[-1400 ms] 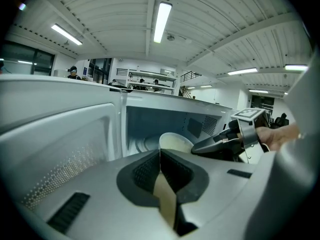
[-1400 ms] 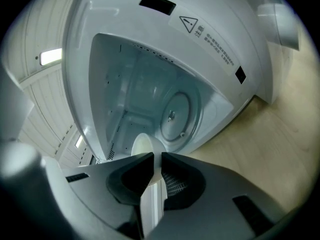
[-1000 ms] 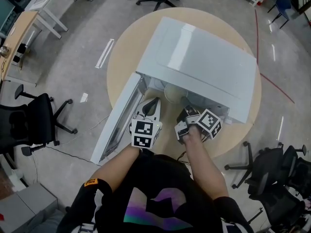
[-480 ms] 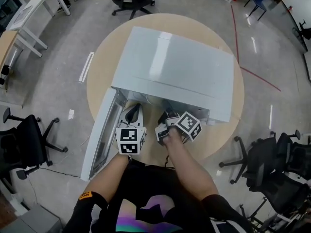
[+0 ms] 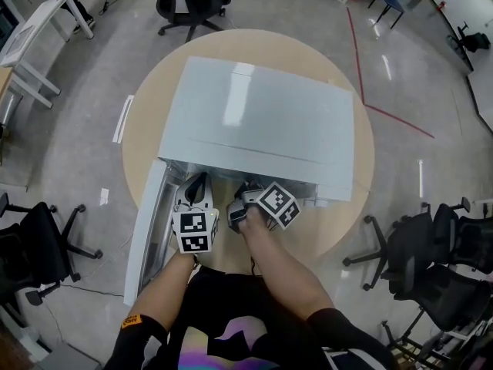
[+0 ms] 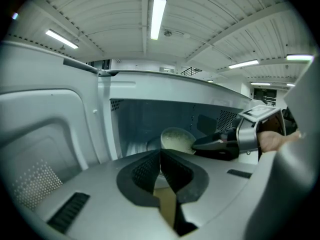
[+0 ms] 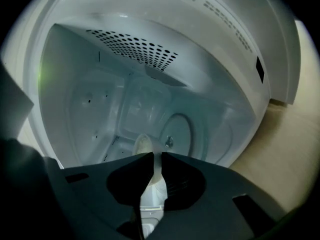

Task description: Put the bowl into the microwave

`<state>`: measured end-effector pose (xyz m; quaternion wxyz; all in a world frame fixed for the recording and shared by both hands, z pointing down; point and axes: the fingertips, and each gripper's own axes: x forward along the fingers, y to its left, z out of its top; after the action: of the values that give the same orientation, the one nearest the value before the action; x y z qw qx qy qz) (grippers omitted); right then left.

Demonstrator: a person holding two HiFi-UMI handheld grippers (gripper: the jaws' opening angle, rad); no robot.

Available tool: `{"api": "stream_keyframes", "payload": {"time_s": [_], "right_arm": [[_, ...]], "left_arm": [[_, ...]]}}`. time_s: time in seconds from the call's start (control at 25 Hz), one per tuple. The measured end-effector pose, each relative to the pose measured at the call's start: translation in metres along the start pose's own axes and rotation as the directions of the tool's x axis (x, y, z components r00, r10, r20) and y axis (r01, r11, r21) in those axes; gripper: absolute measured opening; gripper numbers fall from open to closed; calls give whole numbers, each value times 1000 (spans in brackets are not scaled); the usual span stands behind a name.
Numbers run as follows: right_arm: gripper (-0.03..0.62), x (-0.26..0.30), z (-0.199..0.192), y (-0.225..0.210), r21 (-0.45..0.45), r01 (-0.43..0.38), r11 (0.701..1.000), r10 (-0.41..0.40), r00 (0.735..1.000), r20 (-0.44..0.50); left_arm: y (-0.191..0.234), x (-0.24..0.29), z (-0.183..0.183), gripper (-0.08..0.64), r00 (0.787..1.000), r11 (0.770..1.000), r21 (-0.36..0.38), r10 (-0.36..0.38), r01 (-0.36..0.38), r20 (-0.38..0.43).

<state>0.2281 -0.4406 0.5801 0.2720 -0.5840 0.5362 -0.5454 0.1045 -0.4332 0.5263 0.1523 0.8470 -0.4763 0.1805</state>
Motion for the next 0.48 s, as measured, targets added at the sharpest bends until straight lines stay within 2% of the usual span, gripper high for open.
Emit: {"api": "stream_keyframes", "payload": {"time_s": [0.48], "right_arm": [[58, 20, 6, -10, 10, 51, 999, -52, 996, 67]], "left_arm": [[6, 7, -1, 49, 1000, 1000, 21, -11, 11, -17]]}}
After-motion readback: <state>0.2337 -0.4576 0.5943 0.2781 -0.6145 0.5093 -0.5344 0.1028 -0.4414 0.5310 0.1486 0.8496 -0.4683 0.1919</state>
